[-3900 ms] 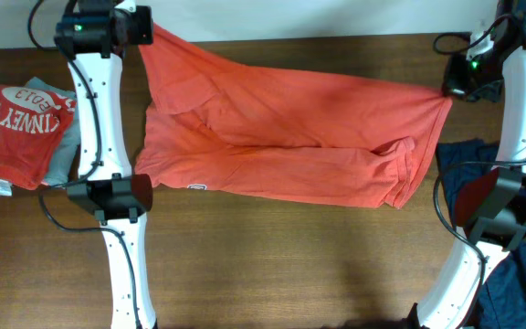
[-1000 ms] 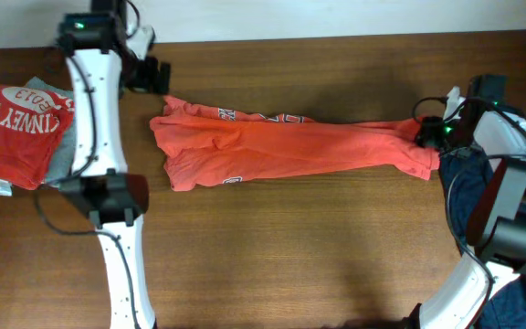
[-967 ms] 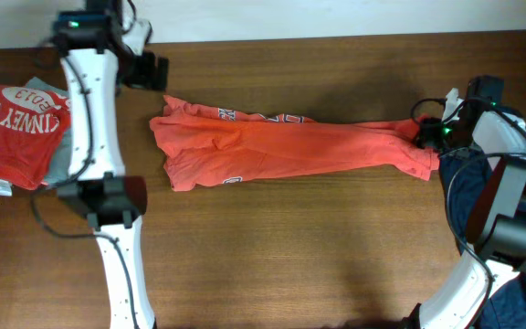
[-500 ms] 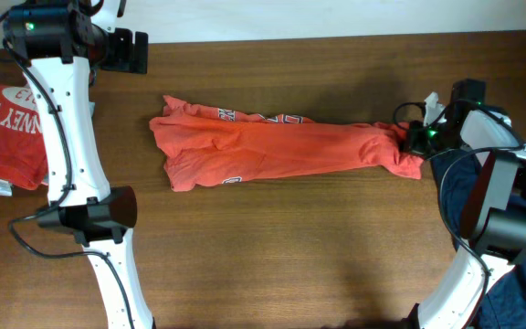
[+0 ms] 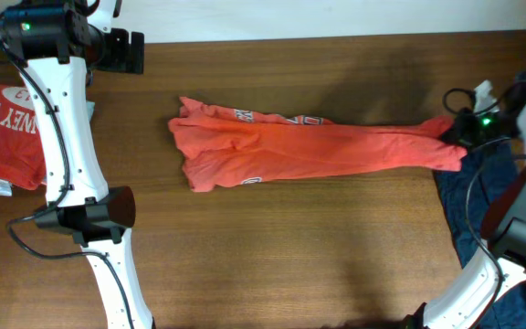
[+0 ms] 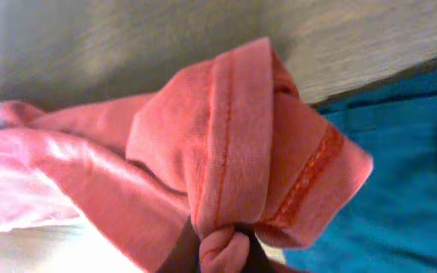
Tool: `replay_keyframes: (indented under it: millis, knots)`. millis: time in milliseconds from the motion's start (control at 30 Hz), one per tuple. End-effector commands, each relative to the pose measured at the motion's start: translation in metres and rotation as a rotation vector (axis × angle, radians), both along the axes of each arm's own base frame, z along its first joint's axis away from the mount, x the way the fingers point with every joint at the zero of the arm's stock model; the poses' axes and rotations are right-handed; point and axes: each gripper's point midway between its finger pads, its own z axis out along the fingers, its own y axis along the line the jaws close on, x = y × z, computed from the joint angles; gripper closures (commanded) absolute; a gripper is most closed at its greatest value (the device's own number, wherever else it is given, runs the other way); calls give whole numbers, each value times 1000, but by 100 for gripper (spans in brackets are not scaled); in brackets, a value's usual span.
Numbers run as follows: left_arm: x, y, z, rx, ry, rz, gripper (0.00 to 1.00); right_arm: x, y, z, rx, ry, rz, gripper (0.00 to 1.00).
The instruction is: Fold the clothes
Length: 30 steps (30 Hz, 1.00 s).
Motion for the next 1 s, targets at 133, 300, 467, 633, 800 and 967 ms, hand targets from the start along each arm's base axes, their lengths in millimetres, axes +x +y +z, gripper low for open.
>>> replay_keyframes:
  millis: [133, 300, 467, 633, 800, 967]
  knots:
    - [-6, 4, 26, 8, -62, 16, 1, 16, 18, 40, 36, -97, 89, 96]
    - [-6, 3, 26, 2, -64, 11, 1, 34, 123, 32, -21, -52, 307, 96]
    - [-5, 2, 27, 2, -70, 11, 1, 35, 197, 22, -56, -35, 460, 96]
    - [-5, 1, 26, -4, -68, 6, 1, 28, 254, -5, -106, 11, 579, 96]
    - [-5, 1, 26, -5, -68, 6, 1, 18, 288, -16, -97, 35, 643, 52]
    - [-5, 1, 26, -4, -68, 6, 1, 13, 338, -9, -27, -40, 749, 39]
